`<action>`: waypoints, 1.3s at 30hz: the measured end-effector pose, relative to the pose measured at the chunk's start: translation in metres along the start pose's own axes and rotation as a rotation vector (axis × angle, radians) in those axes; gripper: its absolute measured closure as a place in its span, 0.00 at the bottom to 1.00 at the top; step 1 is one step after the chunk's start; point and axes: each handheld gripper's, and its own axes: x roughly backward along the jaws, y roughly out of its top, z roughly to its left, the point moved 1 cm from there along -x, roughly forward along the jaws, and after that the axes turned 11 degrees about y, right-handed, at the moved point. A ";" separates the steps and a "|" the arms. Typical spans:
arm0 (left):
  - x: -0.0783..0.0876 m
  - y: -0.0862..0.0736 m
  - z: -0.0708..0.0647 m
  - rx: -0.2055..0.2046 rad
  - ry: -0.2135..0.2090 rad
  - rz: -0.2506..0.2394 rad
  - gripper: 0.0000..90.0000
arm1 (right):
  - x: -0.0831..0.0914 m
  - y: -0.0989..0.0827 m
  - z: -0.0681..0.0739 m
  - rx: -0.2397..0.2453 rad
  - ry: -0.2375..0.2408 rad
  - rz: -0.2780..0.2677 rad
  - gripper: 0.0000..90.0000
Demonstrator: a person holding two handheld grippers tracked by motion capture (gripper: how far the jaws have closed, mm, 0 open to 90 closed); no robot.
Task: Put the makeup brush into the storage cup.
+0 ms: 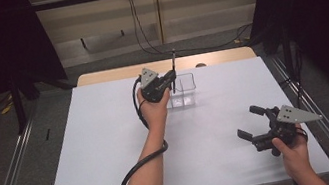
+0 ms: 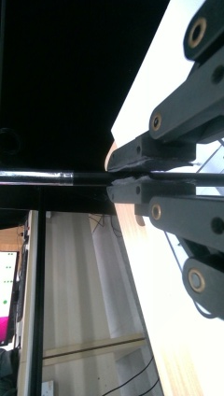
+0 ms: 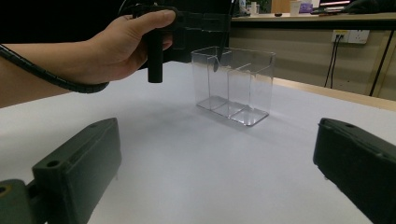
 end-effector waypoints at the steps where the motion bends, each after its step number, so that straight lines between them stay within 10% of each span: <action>1: 0.000 -0.001 0.000 0.002 0.000 0.006 0.93 | 0.000 0.000 0.000 0.000 0.000 0.000 0.01; 39: 0.009 -0.002 0.004 0.027 0.019 0.060 0.92 | -0.002 0.000 0.001 0.005 0.004 0.004 0.01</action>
